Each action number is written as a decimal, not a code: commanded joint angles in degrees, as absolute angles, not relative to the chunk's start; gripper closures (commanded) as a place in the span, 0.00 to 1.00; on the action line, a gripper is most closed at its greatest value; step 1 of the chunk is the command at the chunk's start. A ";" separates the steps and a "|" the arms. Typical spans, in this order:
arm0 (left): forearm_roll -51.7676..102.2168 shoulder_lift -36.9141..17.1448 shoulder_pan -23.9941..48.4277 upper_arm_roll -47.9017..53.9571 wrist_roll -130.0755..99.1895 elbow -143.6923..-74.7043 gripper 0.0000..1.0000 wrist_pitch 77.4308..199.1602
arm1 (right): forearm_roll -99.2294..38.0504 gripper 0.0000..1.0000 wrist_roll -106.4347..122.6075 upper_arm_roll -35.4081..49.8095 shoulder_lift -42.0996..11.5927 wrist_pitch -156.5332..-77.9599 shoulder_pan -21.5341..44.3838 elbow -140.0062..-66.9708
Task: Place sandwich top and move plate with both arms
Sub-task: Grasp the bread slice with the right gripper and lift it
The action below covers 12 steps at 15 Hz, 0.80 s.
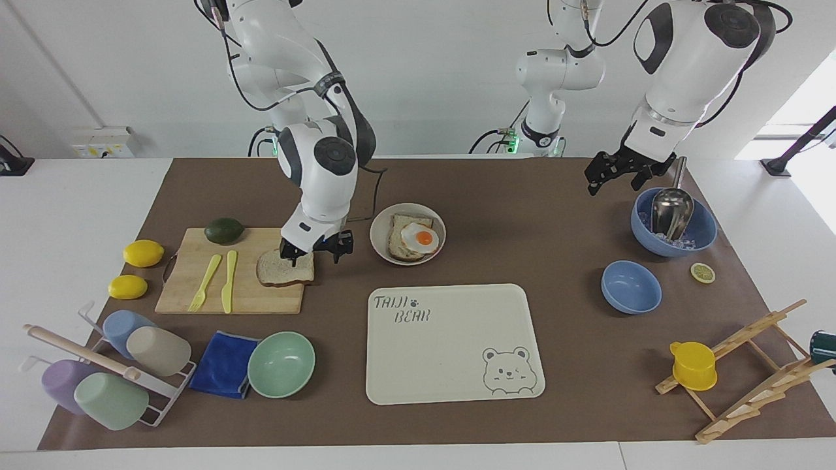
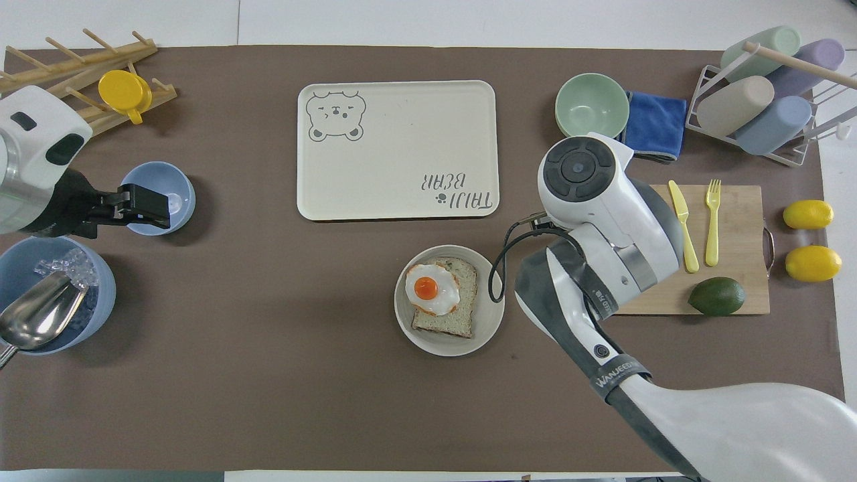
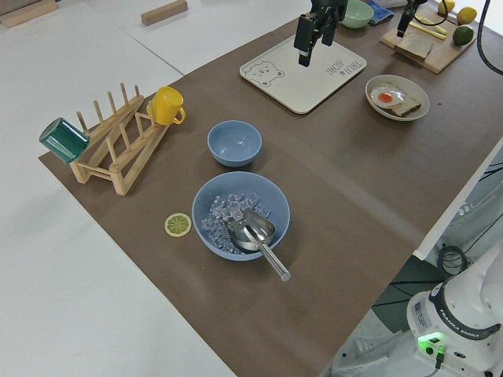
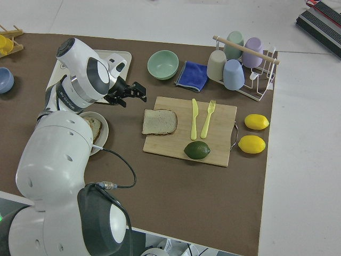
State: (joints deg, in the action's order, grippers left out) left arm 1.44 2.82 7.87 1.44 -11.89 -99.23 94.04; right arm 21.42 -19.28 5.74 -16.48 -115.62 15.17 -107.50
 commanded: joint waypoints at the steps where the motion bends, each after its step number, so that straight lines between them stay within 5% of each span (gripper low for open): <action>1: 1.76 2.99 7.47 1.58 -11.87 -98.79 0.00 93.16 | 23.29 0.00 -21.71 5.62 -18.54 -118.29 15.12 -108.02; 10: 1.76 3.08 7.47 1.58 -11.87 -98.88 0.00 92.99 | 23.73 0.01 -23.03 5.62 -18.55 -119.89 14.50 -112.41; 12: 1.76 3.08 7.47 1.58 -11.87 -98.96 0.00 92.90 | 24.17 0.09 -22.85 5.62 -18.19 -119.53 14.59 -113.46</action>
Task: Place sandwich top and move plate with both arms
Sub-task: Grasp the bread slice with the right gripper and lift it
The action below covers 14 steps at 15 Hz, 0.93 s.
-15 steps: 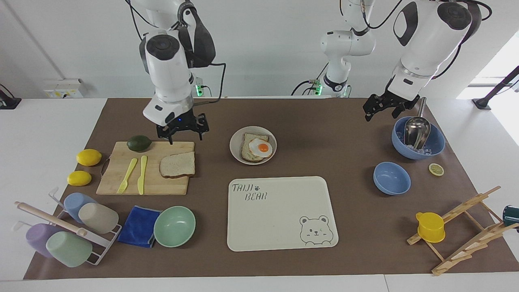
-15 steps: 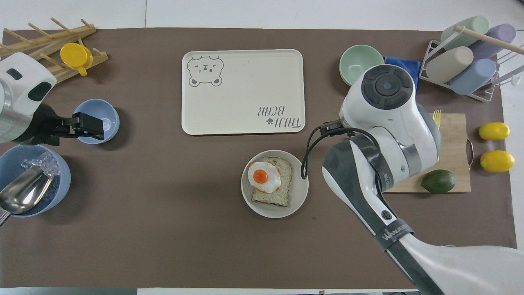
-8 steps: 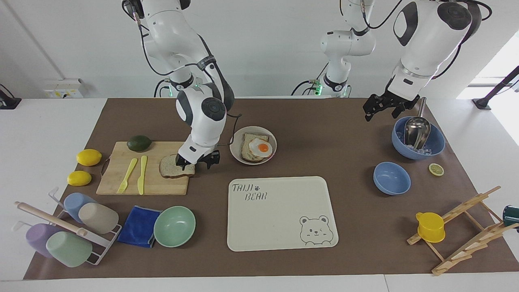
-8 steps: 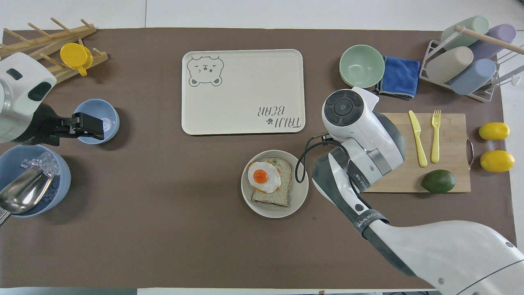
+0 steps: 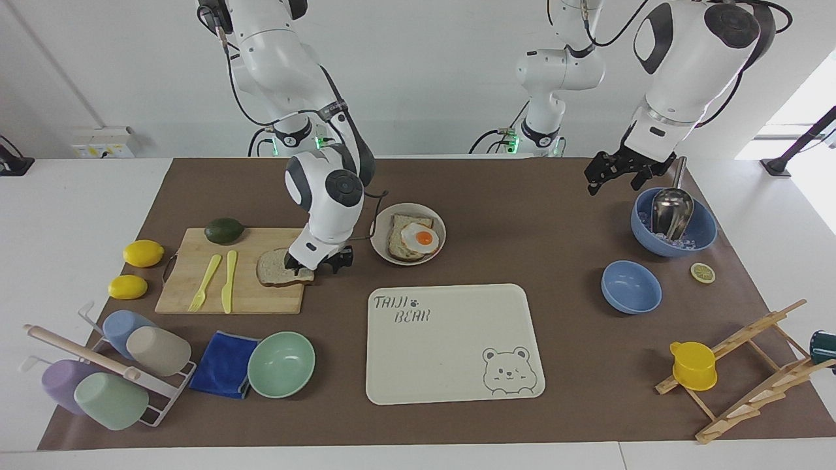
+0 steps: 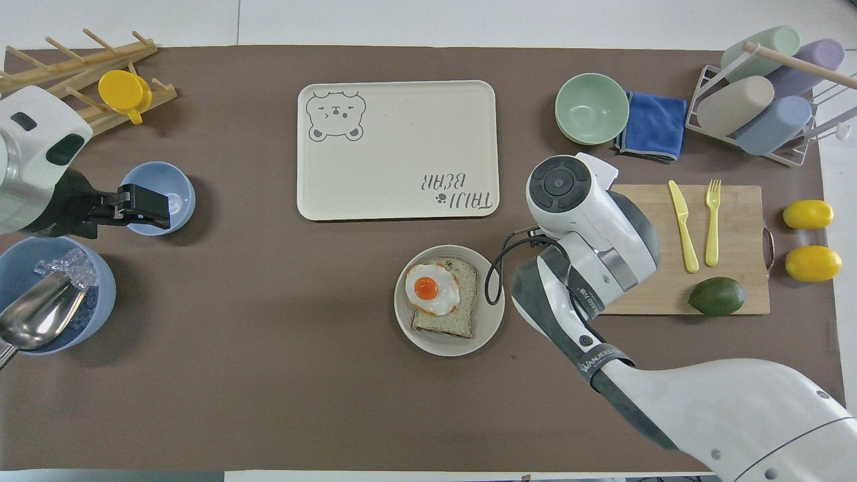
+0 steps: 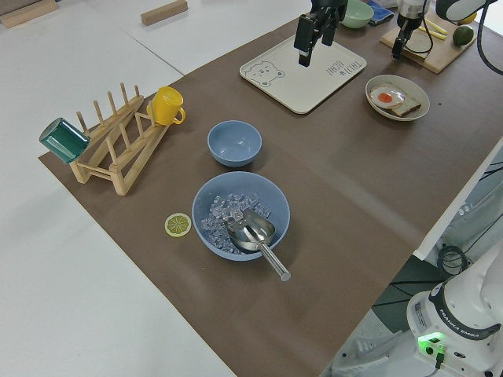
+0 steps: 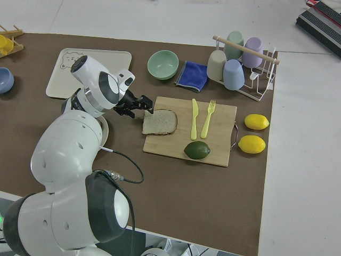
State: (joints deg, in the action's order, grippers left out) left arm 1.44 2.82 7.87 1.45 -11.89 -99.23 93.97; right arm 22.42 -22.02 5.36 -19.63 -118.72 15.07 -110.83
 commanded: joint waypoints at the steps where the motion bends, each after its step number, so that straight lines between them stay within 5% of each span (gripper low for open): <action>1: 1.76 3.16 7.47 1.58 -11.95 -98.96 0.00 92.73 | 24.17 0.11 -22.76 5.62 -18.02 -119.01 14.59 -113.73; 7: 1.76 3.25 7.47 1.58 -11.87 -99.05 0.00 92.72 | 26.54 0.21 -21.10 5.62 -17.58 -116.02 14.76 -113.99; 11: 1.76 3.25 7.47 1.67 -11.95 -99.05 0.00 92.99 | 27.95 0.52 -21.01 5.62 -17.40 -115.66 14.76 -114.61; 14: 1.76 3.25 7.47 1.58 -11.95 -99.05 0.00 93.16 | 27.95 0.94 -21.01 5.71 -17.49 -115.32 15.47 -114.00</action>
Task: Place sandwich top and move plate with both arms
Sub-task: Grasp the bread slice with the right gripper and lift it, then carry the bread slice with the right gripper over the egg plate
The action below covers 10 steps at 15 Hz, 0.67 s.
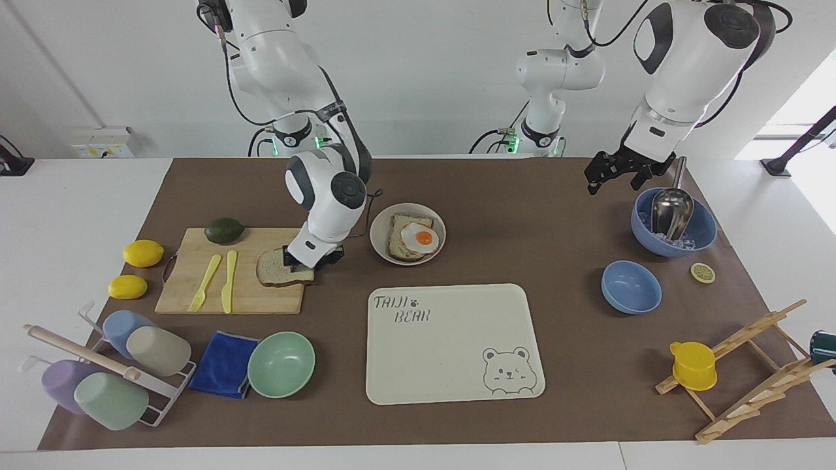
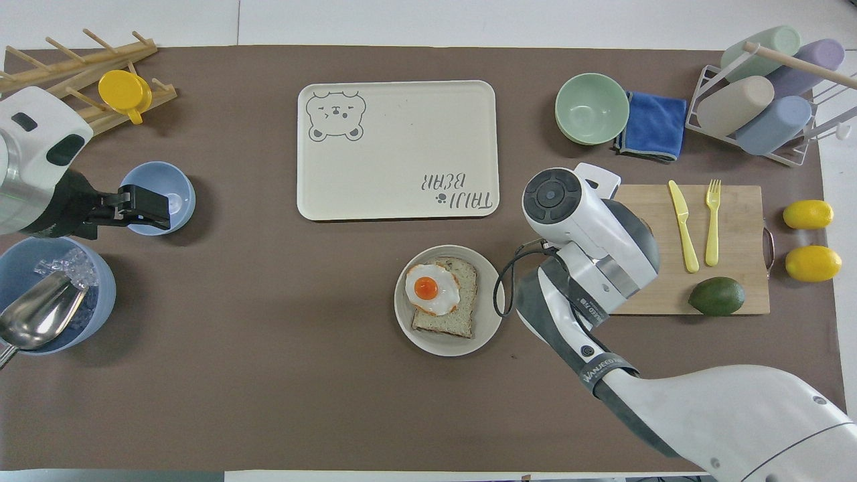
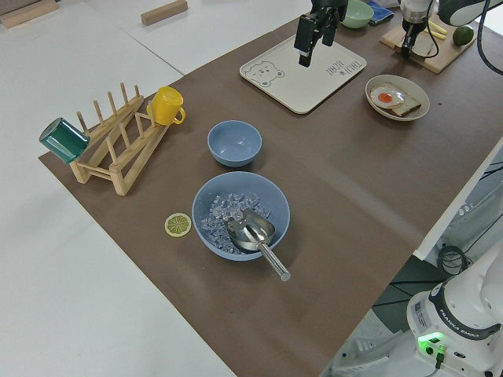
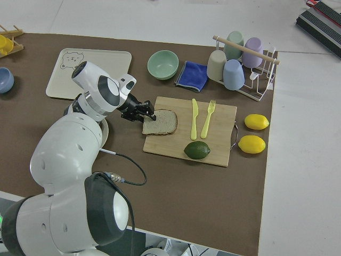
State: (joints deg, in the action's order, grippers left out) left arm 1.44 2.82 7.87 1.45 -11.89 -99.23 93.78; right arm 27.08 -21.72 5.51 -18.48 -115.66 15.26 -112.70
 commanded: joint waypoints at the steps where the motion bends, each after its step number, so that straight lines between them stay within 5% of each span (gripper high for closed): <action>1: 1.76 3.25 7.47 1.58 -11.95 -99.05 0.00 93.16 | 27.95 1.00 -21.01 5.71 -17.49 -114.96 15.73 -113.91; 4: 1.76 3.25 7.38 1.58 -11.95 -99.05 0.00 93.16 | 27.25 1.00 -21.01 6.06 -17.66 -111.38 17.92 -111.55; 10: 1.76 3.25 7.47 1.58 -11.95 -99.05 0.00 93.16 | 18.65 1.00 -22.32 6.85 -19.42 -93.60 30.13 -95.10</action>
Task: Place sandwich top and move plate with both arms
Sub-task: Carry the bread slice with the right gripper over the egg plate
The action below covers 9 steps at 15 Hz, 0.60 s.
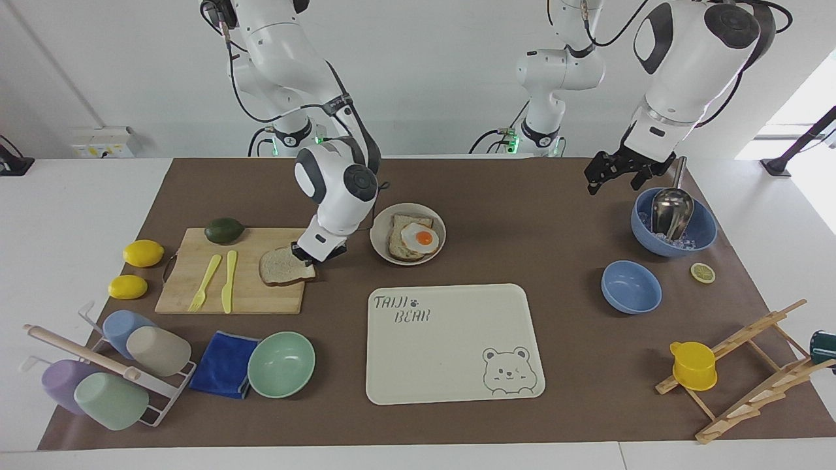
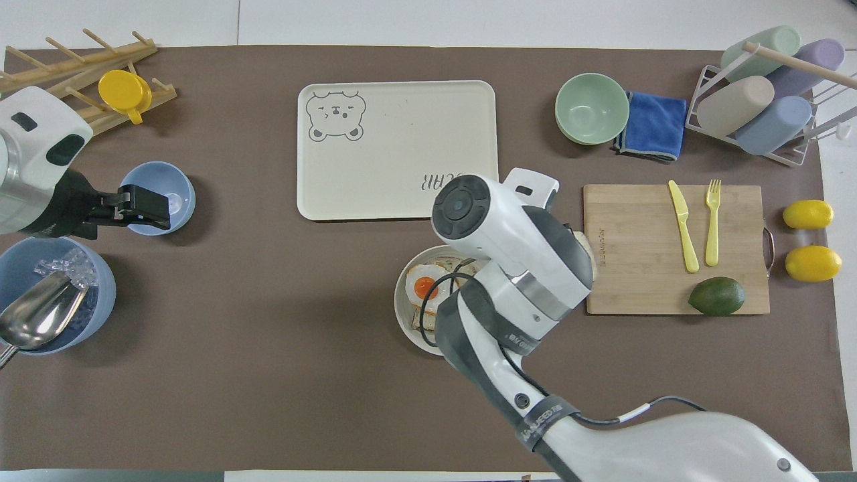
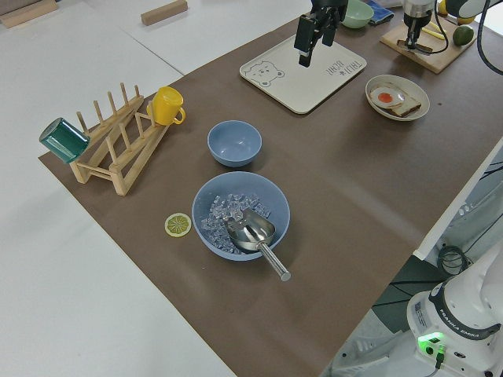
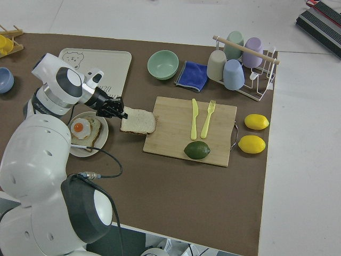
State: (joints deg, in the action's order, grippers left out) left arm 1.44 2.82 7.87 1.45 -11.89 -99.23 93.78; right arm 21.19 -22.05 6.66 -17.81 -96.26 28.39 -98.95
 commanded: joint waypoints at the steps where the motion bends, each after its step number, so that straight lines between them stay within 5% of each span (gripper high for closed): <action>1: 1.76 3.25 7.38 1.58 -12.04 -99.05 0.00 93.16 | 16.54 1.00 -23.98 6.86 -19.34 -93.95 31.89 -94.92; 9: 1.76 3.34 7.38 1.58 -12.04 -99.49 0.00 93.43 | 10.04 1.00 -31.02 7.12 -19.16 -104.92 37.09 -99.31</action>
